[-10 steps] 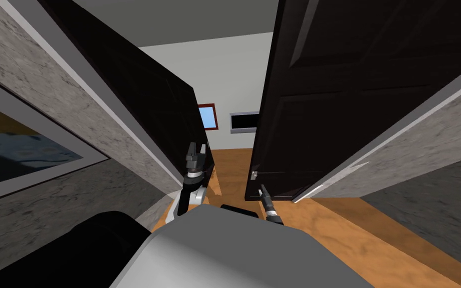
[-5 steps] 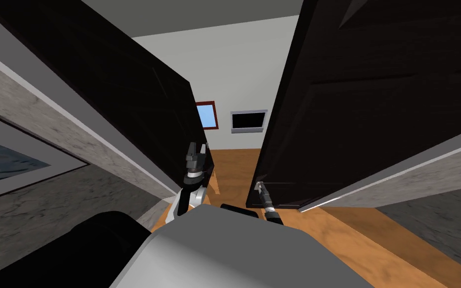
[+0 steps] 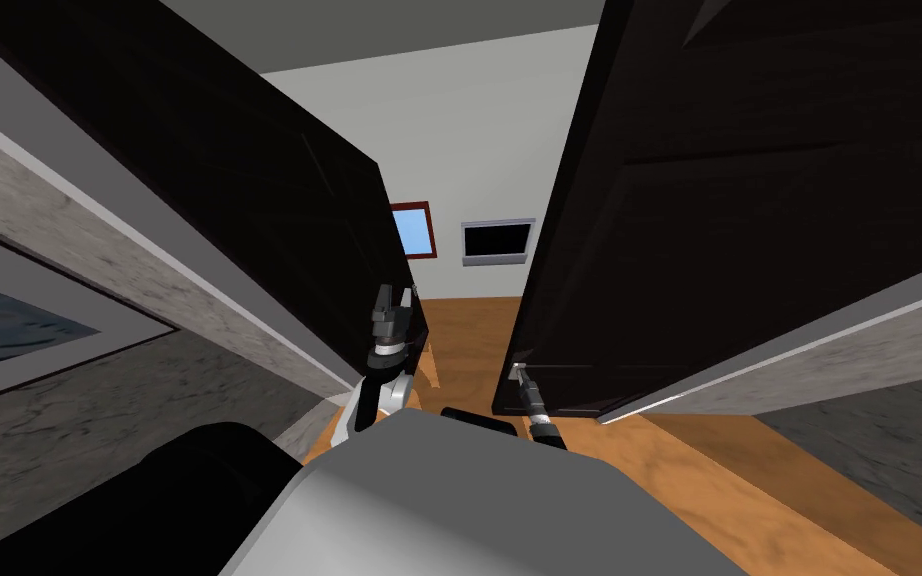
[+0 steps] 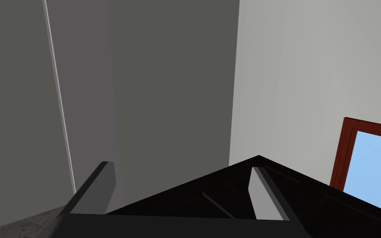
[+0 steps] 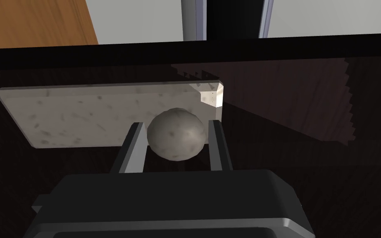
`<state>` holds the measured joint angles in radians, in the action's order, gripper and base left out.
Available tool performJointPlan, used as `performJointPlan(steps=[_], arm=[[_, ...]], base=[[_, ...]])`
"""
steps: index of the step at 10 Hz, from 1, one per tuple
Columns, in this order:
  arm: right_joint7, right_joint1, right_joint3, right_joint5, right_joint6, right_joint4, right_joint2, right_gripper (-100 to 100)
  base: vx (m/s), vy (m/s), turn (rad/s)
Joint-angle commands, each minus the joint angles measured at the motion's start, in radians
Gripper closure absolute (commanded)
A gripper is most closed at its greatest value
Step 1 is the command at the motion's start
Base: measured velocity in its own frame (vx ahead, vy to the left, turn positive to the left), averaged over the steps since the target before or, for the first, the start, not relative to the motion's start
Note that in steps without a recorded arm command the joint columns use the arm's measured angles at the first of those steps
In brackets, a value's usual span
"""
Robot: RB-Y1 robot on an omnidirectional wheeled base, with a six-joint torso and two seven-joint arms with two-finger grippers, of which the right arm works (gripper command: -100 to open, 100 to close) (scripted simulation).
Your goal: Push the door open
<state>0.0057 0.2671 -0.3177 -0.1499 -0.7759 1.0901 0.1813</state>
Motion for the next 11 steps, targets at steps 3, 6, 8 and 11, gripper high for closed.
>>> performJointPlan(steps=[3,6,8,11], arm=[[0.003,-0.005,0.014,-0.004,0.002,-0.007,-0.004,100],[0.008,-0.013,0.033,-0.009,0.004,-0.015,-0.009,100],[0.014,-0.024,0.058,-0.016,0.006,-0.025,-0.015,100],[0.023,-0.040,0.098,-0.027,0.010,-0.042,-0.026,100]], base=[[0.034,0.010,-0.011],[0.160,0.050,-0.032],[0.194,0.046,-0.026],[0.168,0.076,-0.054]])
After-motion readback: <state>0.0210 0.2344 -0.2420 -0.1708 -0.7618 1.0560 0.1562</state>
